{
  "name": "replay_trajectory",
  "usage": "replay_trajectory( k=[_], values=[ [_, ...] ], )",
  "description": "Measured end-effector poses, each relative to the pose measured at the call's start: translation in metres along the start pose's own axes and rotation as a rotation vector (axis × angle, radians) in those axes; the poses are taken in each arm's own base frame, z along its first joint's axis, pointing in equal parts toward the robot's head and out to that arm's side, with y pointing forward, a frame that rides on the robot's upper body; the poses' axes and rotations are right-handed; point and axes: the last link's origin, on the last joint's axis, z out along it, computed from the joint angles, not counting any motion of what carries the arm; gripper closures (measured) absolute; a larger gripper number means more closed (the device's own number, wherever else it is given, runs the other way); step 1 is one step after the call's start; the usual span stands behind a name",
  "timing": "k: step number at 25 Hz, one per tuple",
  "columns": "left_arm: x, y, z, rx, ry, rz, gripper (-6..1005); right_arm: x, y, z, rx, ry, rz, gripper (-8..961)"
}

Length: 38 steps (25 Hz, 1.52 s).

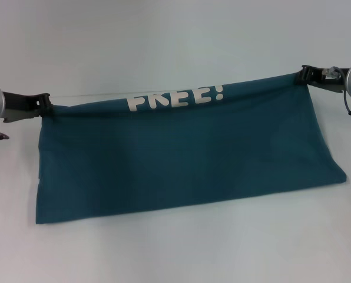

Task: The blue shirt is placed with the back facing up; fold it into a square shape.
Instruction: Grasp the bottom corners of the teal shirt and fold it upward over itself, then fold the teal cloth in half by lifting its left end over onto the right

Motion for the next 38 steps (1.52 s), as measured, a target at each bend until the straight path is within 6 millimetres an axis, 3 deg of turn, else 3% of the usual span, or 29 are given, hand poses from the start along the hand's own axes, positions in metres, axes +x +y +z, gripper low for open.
replay_trajectory(
  k=[6, 14, 23, 28, 36, 38],
  values=[
    [0.001, 0.002, 0.002, 0.006, 0.023, 0.014, 962, 0.003, -0.001, 0.002, 0.009, 0.01, -0.006, 844],
    [0.001, -0.003, 0.004, 0.022, 0.056, -0.03, 829, -0.015, -0.004, 0.0, 0.033, -0.016, -0.039, 797],
    [-0.001, -0.025, -0.007, 0.032, 0.098, -0.099, 631, -0.019, -0.021, -0.013, 0.006, 0.004, 0.02, 601],
    [-0.016, -0.03, -0.021, -0.139, 0.088, -0.158, 539, 0.0, -0.031, -0.037, -0.183, 0.049, 0.104, 497],
    [-0.066, -0.038, -0.067, -0.593, 0.131, -0.335, 466, 0.055, -0.046, -0.095, -0.544, 0.053, 0.178, 304],
    [-0.082, -0.041, -0.071, -0.65, 0.122, -0.396, 406, 0.067, -0.051, -0.106, -0.583, 0.039, 0.189, 179]
  ],
)
